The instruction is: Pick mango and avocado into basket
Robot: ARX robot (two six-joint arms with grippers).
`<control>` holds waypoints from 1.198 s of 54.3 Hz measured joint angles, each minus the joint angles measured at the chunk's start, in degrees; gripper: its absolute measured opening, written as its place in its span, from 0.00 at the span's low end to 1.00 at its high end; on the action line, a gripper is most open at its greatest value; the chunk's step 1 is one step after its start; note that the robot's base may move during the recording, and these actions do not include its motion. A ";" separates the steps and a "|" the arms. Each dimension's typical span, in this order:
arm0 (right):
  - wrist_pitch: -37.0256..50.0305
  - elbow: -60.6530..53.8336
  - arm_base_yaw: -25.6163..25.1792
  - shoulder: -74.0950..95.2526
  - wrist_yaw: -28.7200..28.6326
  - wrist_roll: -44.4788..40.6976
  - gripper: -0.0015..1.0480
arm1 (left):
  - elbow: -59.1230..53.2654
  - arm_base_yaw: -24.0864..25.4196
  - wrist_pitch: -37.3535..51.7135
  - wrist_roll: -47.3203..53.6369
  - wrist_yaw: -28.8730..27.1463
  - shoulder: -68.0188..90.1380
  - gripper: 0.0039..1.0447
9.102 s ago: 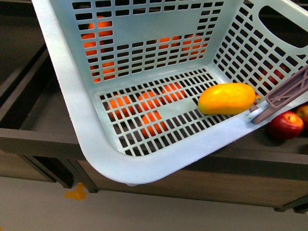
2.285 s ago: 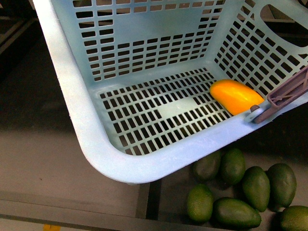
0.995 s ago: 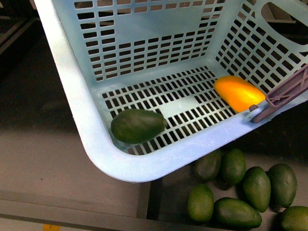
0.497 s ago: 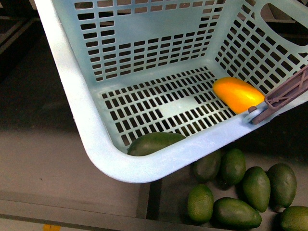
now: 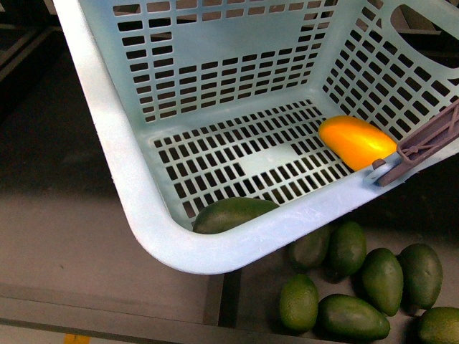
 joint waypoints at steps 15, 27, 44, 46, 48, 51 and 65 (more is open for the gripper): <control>-8.72 -0.02 0.00 -9.46 0.00 0.00 0.02 | 0.00 0.00 0.00 -0.04 -0.09 0.00 0.29; -15.74 -0.02 0.00 -16.81 0.00 0.00 0.02 | 0.00 0.00 0.00 -0.02 -0.04 0.00 0.29; -21.81 -0.02 0.00 -22.95 0.00 0.00 0.02 | 0.00 0.00 0.00 -0.02 -0.07 0.00 0.29; -22.29 -0.02 0.00 -23.45 0.00 0.00 0.02 | 0.00 0.00 0.00 -0.02 -0.09 0.00 0.29; -22.95 -0.02 0.00 -24.09 0.00 0.00 0.02 | 0.00 0.00 0.00 0.00 -0.09 0.00 0.29; -23.69 -0.02 0.00 -24.85 0.00 0.00 0.02 | 0.00 0.00 0.00 -0.02 -0.09 0.00 0.29; -34.10 -0.02 0.00 -33.29 -0.13 0.02 0.02 | 0.00 0.00 0.00 -0.02 -0.02 0.00 0.29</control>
